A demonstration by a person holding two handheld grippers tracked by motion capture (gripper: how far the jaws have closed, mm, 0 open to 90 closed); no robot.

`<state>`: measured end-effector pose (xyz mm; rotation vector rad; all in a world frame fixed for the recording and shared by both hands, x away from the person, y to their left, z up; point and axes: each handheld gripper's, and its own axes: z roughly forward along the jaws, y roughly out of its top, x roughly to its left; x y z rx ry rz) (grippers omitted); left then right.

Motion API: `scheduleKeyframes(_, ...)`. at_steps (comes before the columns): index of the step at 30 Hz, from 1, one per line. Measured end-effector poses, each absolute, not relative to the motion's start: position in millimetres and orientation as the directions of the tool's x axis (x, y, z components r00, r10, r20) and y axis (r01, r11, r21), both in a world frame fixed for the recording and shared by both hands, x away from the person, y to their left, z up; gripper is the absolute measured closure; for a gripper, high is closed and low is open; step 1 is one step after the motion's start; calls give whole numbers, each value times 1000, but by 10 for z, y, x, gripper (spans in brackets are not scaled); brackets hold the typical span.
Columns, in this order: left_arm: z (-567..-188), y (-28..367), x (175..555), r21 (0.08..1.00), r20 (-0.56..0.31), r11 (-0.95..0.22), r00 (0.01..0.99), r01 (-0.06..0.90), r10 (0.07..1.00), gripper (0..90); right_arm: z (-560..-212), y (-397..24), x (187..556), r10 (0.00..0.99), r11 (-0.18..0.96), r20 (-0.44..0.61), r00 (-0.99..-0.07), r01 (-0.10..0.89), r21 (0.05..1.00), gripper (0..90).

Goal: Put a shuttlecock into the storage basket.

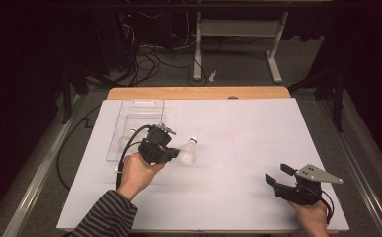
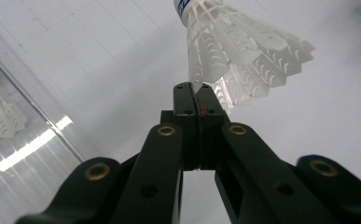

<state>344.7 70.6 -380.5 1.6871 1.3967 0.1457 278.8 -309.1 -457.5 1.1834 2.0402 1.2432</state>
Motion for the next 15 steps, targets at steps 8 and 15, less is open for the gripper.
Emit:
scheduleKeyframes(8,-3778,773,3434,694,-441,74,342,716,830,897,-4575,-3090,2789,855,219,40,-518,428,877,299)
scheduleKeyframes(15,-3754,841,3429,696,-445,90,330,712,833,897,-4576,-3090,2790,855,218,40,-518,429,876,299)
